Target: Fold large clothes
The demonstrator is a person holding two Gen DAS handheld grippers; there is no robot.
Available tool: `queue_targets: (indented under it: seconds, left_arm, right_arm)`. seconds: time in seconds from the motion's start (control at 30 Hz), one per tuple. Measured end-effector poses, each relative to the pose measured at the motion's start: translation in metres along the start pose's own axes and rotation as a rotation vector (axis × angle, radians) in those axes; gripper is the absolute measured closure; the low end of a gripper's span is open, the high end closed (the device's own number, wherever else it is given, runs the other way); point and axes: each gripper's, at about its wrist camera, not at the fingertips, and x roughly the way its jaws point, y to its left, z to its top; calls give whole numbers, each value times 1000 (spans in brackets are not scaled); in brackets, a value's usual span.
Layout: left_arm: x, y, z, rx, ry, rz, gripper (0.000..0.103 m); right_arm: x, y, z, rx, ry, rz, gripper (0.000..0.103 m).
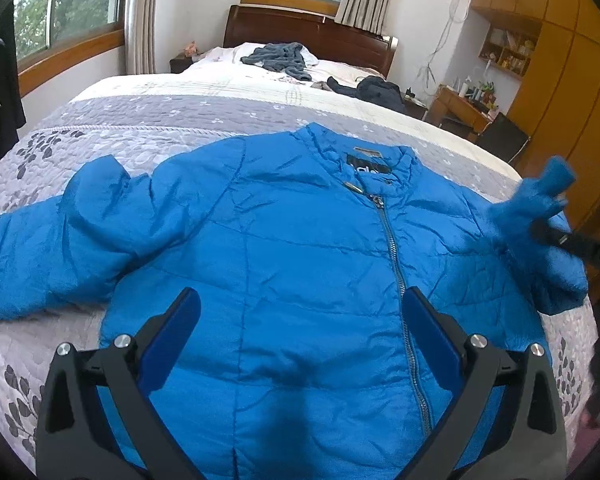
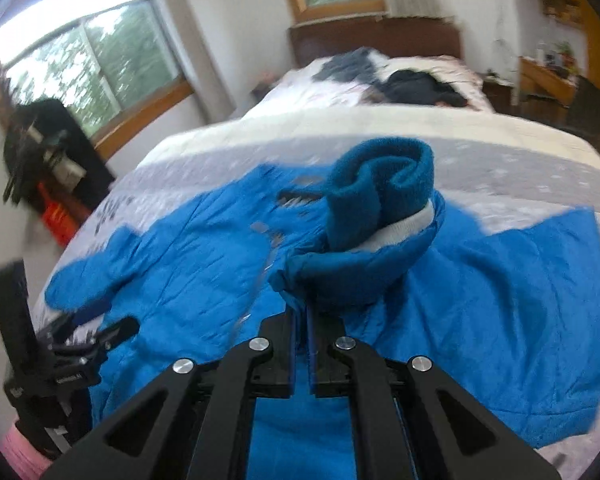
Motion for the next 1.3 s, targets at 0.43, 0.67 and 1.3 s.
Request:
queue_targets:
  seconds: [0.43, 0.67, 1.3]
  left_arm:
    - [2, 19, 5, -40, 23, 5, 3]
    - [23, 5, 10, -42, 113, -50, 3]
    - [83, -56, 38, -84, 184, -151, 77]
  right_arm:
    - [52, 50, -27, -118, 167, 47, 79]
    - [-16, 30, -11, -99, 31, 42, 56]
    - [-83, -118, -1, 226, -160, -162, 56]
